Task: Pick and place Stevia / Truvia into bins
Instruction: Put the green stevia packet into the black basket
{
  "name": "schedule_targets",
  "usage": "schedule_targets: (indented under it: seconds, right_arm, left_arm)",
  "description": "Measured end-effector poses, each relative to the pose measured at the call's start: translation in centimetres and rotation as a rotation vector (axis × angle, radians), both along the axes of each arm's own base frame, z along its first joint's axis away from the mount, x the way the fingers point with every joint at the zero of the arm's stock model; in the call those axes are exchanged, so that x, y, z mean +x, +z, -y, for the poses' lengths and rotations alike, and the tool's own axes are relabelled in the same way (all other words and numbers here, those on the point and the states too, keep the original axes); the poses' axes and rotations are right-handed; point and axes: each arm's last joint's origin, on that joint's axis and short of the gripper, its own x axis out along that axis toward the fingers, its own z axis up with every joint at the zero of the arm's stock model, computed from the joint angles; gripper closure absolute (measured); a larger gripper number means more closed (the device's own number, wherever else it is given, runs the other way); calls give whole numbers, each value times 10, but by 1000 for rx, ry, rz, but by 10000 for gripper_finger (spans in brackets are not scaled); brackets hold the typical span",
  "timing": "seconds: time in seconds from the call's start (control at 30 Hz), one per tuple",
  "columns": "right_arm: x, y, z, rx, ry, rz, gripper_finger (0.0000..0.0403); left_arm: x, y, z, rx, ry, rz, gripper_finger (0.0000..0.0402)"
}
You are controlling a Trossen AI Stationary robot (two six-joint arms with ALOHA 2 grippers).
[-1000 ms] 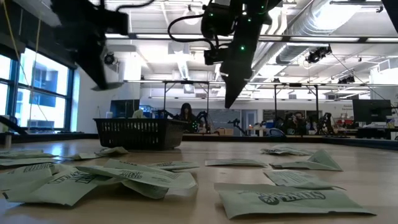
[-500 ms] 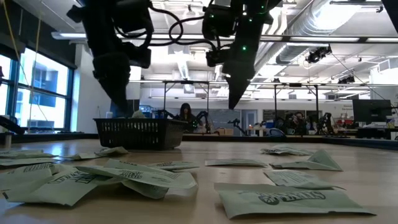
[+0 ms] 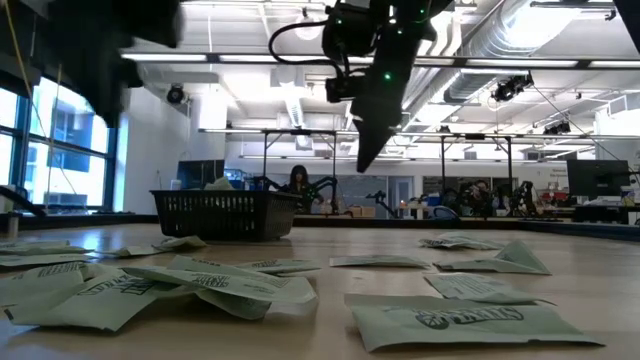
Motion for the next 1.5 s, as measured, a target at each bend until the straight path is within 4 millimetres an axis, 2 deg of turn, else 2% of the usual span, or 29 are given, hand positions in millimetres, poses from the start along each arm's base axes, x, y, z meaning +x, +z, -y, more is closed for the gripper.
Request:
schedule_targets:
  seconds: [0.17,0.27,0.47,0.67,0.83,1.03,1.23,1.37,1.5]
  right_arm:
    - [2,0,-1,37,15,24,204]
    - [2,0,-1,41,7,25,203]
    - [1,0,-2,66,-3,23,203]
    - [-1,-1,-3,87,-28,11,203]
    - [-1,-1,-3,92,-42,13,203]
    - [0,-1,-2,90,-42,21,202]
    - [0,-1,-2,86,-42,27,202]
    - [1,0,-2,83,-41,31,202]
    - [1,0,-1,74,-41,37,202]
  left_arm:
    - [-12,-23,39,-25,-41,48,223]
    - [-14,-38,51,14,6,103,218]
    - [-15,-67,55,59,93,11,184]
    - [-7,-86,63,22,70,-54,144]
    - [-6,-100,64,52,49,-102,139]
    - [-12,-117,60,66,47,-126,186]
    - [-16,-123,54,92,51,-136,284]
    - [-16,-119,47,94,50,-158,364]
    - [-17,-102,34,132,74,-203,369]
